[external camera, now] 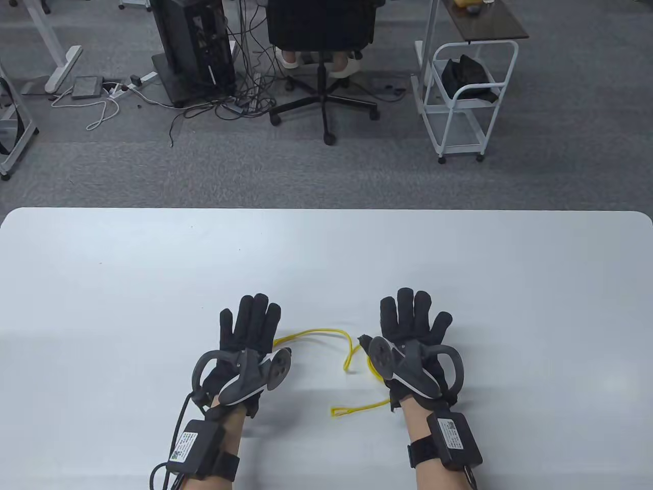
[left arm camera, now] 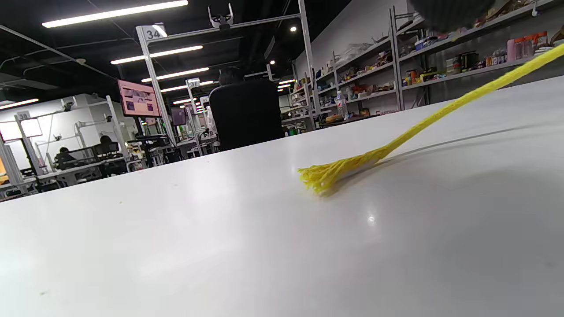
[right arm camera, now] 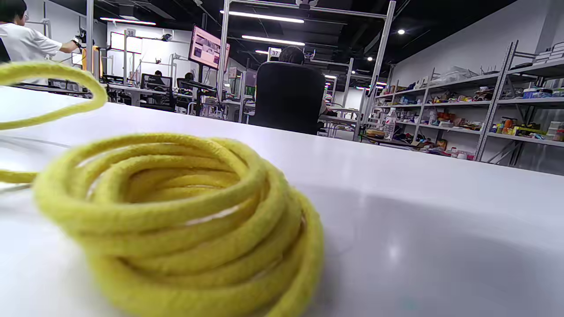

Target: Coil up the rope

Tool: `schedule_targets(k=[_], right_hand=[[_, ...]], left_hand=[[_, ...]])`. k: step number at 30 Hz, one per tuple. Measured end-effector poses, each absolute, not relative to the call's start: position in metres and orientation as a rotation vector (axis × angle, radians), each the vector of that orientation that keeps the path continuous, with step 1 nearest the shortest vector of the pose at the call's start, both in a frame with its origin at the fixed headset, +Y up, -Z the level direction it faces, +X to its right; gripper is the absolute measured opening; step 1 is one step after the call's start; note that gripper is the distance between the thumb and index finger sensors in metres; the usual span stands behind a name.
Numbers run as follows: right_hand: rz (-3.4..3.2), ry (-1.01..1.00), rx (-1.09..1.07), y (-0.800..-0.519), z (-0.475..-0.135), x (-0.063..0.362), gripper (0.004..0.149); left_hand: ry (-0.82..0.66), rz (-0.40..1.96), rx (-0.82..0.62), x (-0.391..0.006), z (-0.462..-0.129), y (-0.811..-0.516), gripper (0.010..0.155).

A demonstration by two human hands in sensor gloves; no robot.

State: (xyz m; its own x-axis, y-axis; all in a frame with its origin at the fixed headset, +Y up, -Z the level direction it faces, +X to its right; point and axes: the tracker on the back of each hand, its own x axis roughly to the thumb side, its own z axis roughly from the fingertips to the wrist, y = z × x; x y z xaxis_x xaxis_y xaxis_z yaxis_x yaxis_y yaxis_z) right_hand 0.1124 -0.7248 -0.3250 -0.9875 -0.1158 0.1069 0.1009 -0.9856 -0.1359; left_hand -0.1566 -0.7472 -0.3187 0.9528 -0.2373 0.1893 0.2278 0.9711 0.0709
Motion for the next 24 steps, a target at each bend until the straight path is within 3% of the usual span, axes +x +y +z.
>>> schedule_targets(k=[24], right_hand=[[-3.09, 0.258, -0.218, -0.707, -0.328, 0.101, 0.082]], left_hand=[[-0.236, -0.232, 0.068, -0.146, -0.317, -0.743, 0.085]])
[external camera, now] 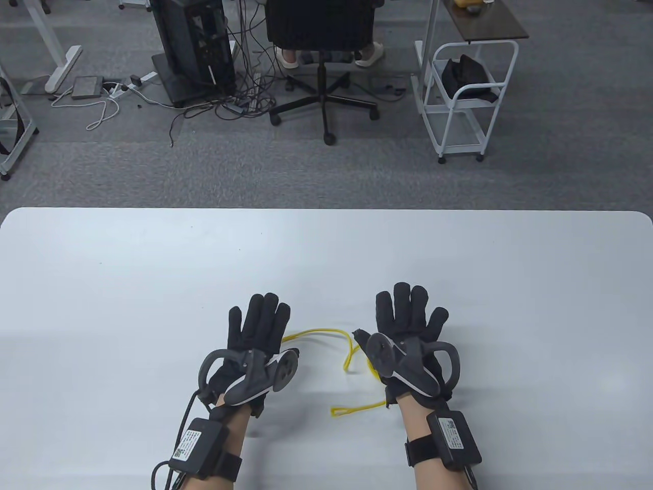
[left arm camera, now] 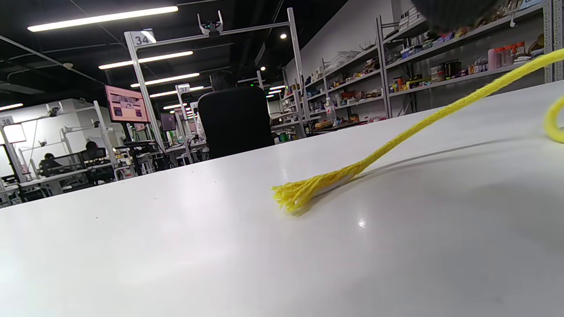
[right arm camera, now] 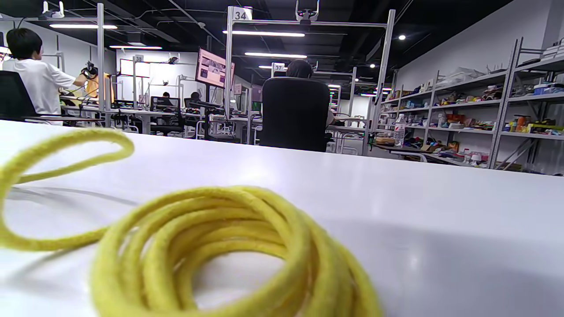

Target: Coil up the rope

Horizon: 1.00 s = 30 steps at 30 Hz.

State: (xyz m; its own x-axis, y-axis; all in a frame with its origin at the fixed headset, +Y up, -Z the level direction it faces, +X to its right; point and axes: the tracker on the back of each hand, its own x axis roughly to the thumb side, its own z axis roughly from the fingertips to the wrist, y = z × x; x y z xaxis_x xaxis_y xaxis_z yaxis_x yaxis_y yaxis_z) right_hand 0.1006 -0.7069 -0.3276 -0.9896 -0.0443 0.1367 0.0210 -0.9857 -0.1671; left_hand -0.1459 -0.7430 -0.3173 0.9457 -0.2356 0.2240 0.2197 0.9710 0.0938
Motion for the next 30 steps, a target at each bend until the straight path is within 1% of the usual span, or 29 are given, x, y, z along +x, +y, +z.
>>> schedule_targets(k=[4, 8, 10, 15, 18, 20, 22, 26, 30], right_hand=[[-3.072, 0.206, -0.259, -0.699, -0.336, 0.086, 0.08], [-2.988, 0.062, -0.326, -0.699, -0.349, 0.058, 0.077], [-2.998, 0.011, -0.345, -0.705, -0.355, 0.05, 0.075], [-2.965, -0.308, -0.353, -0.745, -0.371, 0.024, 0.071], [-2.875, -0.402, -0.353, -0.759, -0.373, 0.017, 0.066], [-2.819, -0.38, -0.353, -0.765, -0.373, 0.015, 0.059], [-2.779, -0.33, -0.353, -0.767, -0.373, 0.015, 0.056], [-2.794, -0.217, -0.356, -0.767, -0.372, 0.018, 0.047], [-2.768, -0.182, -0.361, -0.763, -0.371, 0.021, 0.04]], left_hand=[[-0.234, -0.235, 0.07, -0.147, -0.317, -0.744, 0.085], [-0.236, -0.231, 0.064, -0.148, -0.317, -0.744, 0.085], [-0.237, -0.231, 0.064, -0.148, -0.317, -0.744, 0.085], [-0.241, -0.237, 0.063, -0.148, -0.316, -0.744, 0.085], [-0.24, -0.249, 0.057, -0.148, -0.317, -0.743, 0.085], [-0.239, -0.252, 0.055, -0.148, -0.316, -0.743, 0.084], [-0.237, -0.254, 0.052, -0.148, -0.316, -0.743, 0.084], [-0.238, -0.272, 0.046, -0.147, -0.315, -0.742, 0.084], [-0.24, -0.269, 0.046, -0.147, -0.315, -0.742, 0.084]])
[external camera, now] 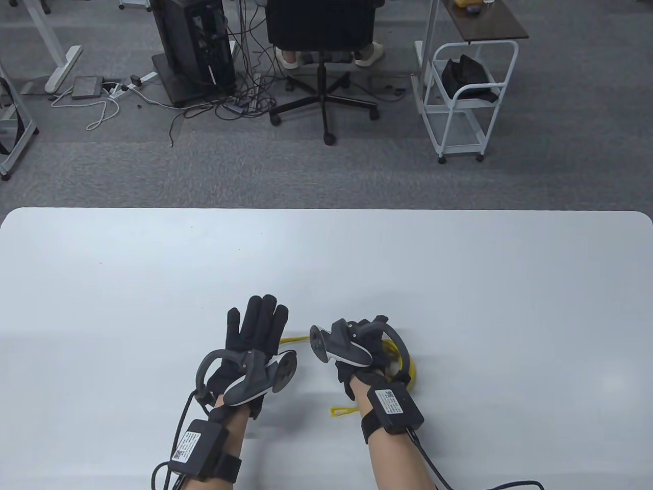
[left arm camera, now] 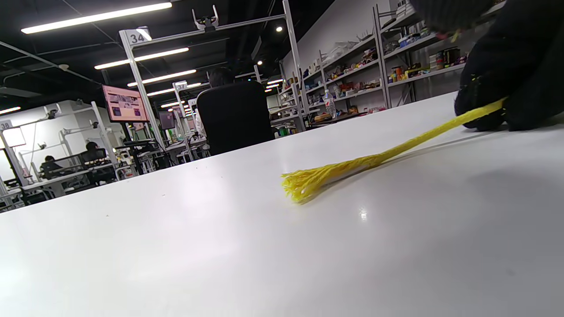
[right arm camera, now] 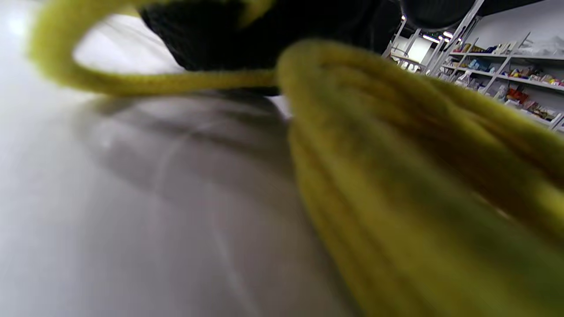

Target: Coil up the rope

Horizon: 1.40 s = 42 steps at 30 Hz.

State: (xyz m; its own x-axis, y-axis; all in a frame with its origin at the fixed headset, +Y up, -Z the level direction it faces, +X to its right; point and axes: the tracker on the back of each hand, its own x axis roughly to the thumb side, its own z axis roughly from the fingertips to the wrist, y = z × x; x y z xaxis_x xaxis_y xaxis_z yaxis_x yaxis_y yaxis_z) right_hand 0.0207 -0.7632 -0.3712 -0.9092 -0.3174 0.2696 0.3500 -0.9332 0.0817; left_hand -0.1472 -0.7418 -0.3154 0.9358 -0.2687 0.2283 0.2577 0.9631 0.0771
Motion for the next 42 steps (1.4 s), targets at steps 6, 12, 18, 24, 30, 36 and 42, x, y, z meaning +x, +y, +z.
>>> schedule_targets(k=[6, 12, 18, 24, 30, 36, 42], right_hand=[[-2.876, -0.111, -0.348, -0.74, -0.37, 0.03, 0.039], [-3.1, 0.231, -0.294, -0.693, -0.36, 0.047, 0.039], [-3.263, 0.654, -0.246, -0.646, -0.341, 0.057, 0.039], [-3.353, 0.784, -0.434, -0.622, -0.323, 0.05, 0.039], [-3.391, 0.524, -0.884, -0.646, -0.307, 0.029, 0.039], [-3.352, 0.369, -1.054, -0.668, -0.302, 0.019, 0.04], [-3.281, 0.282, -1.17, -0.685, -0.298, 0.007, 0.04]], left_hand=[[-0.238, -0.271, 0.049, -0.147, -0.316, -0.742, 0.084], [-0.226, -0.143, 0.118, -0.149, -0.313, -0.732, 0.082], [-0.223, 0.002, 0.21, -0.148, -0.307, -0.717, 0.073], [-0.276, 0.578, 0.044, -0.146, -0.308, -0.71, 0.08], [-0.37, 1.286, -0.227, -0.148, -0.314, -0.721, 0.095], [-0.296, 1.521, -0.268, -0.161, -0.32, -0.732, 0.078], [-0.285, 1.57, -0.177, -0.174, -0.324, -0.726, 0.059]])
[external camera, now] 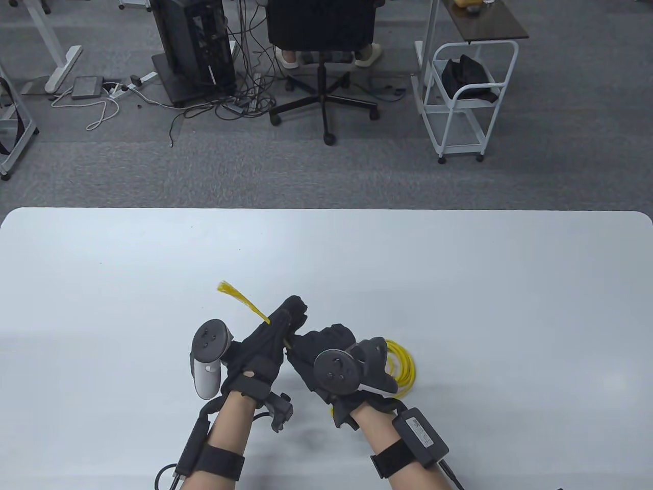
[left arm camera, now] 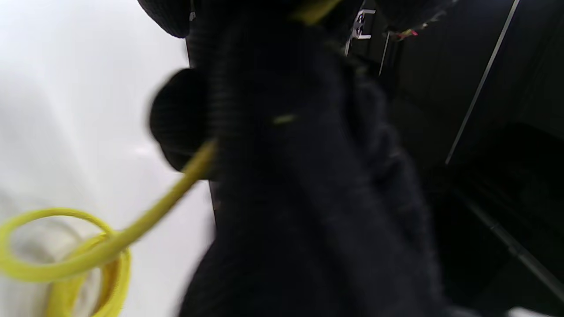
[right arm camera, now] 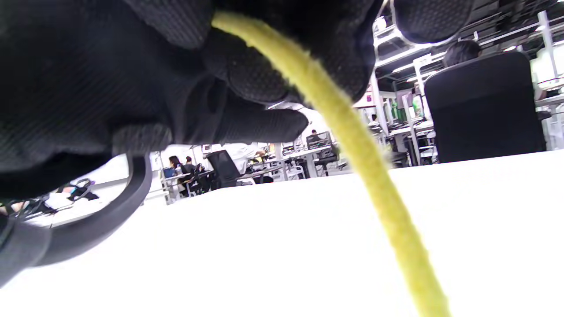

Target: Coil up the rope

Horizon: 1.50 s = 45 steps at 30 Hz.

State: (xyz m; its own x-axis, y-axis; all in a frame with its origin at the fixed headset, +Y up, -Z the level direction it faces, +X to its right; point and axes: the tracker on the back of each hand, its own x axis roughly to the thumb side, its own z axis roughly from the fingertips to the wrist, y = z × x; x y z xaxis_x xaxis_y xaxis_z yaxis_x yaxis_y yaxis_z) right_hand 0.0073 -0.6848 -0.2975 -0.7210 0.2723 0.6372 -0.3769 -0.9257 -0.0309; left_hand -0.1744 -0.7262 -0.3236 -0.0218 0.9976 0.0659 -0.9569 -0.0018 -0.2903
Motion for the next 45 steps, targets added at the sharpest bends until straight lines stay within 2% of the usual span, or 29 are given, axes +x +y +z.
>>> schedule_targets(k=[6, 16, 21, 26, 30, 34, 40, 45], right_hand=[[2.63, -0.146, 1.0, -0.697, -0.296, 0.001, 0.041], [2.644, 0.049, 1.039, -0.721, -0.308, 0.01, 0.041], [2.573, 0.234, 0.955, -0.729, -0.319, 0.018, 0.04], [2.49, 0.285, 0.793, -0.731, -0.333, 0.044, 0.04], [2.448, 0.242, 0.703, -0.724, -0.341, 0.065, 0.04], [2.398, 0.212, 0.654, -0.717, -0.344, 0.081, 0.04], [2.31, 0.193, 0.618, -0.71, -0.346, 0.091, 0.039], [2.188, 0.197, 0.608, -0.709, -0.346, 0.093, 0.04]], left_hand=[[-0.318, 1.692, -0.119, -0.184, -0.323, -0.722, 0.059], [-0.488, 1.946, -0.113, -0.179, -0.322, -0.714, 0.063], [-0.61, 1.988, -0.192, -0.165, -0.32, -0.707, 0.063], [-0.687, 1.908, -0.371, -0.141, -0.316, -0.706, 0.066], [-0.76, 1.721, -0.555, -0.122, -0.312, -0.707, 0.066], [-0.765, 1.526, -0.688, -0.11, -0.309, -0.709, 0.067], [-0.655, 1.316, -0.721, -0.115, -0.313, -0.718, 0.068], [-0.541, 1.26, -0.705, -0.124, -0.318, -0.727, 0.07]])
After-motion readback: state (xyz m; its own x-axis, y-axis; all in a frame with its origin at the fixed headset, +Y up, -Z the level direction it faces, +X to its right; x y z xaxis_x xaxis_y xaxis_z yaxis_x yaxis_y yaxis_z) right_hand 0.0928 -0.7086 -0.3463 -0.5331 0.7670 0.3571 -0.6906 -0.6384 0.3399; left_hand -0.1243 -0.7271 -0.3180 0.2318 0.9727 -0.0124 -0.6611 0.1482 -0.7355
